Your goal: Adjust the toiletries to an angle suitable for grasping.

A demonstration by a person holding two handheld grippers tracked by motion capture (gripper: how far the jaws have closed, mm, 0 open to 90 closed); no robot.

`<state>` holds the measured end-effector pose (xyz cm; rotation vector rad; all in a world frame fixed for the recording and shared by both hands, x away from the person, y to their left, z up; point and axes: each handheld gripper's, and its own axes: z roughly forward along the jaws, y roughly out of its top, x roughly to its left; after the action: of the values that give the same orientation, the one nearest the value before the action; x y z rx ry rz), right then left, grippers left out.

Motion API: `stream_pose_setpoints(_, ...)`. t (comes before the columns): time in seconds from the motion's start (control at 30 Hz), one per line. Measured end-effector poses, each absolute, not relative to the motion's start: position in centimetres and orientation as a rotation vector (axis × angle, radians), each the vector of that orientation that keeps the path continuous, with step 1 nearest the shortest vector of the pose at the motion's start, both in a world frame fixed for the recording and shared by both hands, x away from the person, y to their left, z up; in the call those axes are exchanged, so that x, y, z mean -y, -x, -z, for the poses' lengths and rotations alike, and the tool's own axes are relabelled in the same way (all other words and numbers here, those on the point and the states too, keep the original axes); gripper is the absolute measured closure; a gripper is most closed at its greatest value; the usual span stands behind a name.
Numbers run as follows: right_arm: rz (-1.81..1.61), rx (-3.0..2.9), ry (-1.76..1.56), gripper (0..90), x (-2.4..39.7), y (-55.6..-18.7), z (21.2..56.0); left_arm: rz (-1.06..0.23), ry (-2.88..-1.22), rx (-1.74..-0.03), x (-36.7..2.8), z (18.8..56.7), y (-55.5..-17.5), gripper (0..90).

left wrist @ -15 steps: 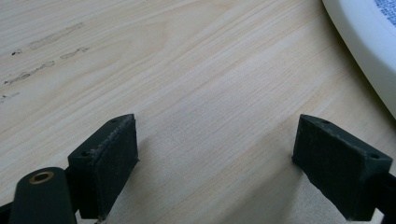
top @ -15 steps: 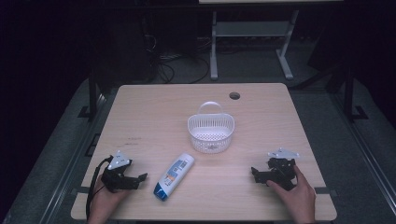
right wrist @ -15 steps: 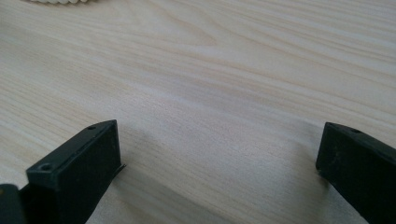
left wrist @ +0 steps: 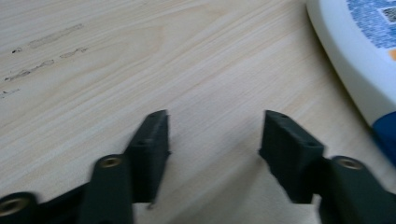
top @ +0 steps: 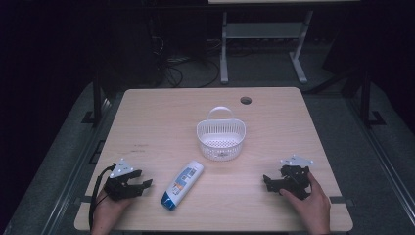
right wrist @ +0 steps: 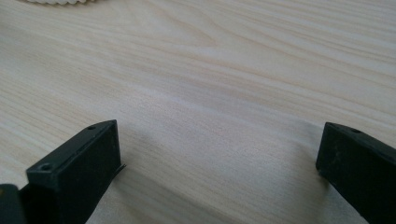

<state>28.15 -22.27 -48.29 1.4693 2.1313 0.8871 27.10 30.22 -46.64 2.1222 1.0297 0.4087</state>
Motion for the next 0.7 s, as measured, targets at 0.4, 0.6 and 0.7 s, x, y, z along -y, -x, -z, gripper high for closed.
stream_pose_setpoints(0.4,-0.886,-2.131,-1.47,0.0,22.3,-28.2,48.3,-0.277,-2.131,-0.962,-28.6,44.8,-26.2,89.6)
stream_pose_setpoints(0.6,-0.886,-2.131,-1.471,0.0,22.3,-28.2,48.3,-0.266,-2.127,-0.952,-27.5,43.7,-25.5,89.9)
stream_pose_setpoints(0.7,-0.885,-2.132,-1.47,0.0,22.3,-28.2,48.3,-0.255,-2.123,-0.909,-26.7,43.0,-25.1,89.9)
